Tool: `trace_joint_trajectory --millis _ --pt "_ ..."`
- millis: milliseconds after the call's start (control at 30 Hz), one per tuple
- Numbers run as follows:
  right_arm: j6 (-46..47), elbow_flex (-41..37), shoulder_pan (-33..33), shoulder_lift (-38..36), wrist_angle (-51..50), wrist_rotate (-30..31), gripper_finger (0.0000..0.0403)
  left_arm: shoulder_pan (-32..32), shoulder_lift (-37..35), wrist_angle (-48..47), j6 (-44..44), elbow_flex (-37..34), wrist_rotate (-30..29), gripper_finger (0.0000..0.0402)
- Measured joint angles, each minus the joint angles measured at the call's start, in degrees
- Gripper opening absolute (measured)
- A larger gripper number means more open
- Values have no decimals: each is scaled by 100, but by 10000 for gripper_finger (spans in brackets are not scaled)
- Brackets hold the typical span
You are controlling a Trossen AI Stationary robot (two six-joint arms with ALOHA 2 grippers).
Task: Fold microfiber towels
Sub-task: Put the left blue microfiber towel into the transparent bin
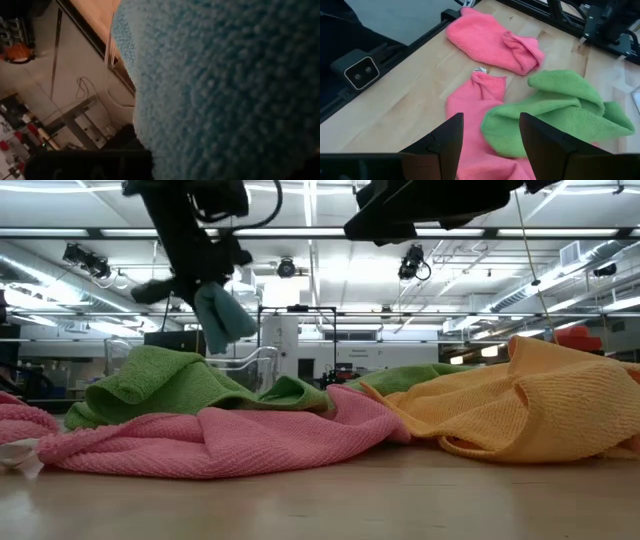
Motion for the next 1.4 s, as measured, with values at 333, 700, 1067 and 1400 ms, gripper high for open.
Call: trace_joint_trajectory --millis 333,700,1067,1400 --pt "69 -502 -162 4 343 3 202 896 152 1265 641 -78 967 52" --pt "231 -507 -159 4 370 0 202 1043 754 1356 1218 -78 1247 48" --pt "253 -507 -175 4 403 0 202 1403 777 -362 414 54 1824 50" --pt "178 -507 -360 4 466 0 202 1451 786 -1823 166 313 1958 41"
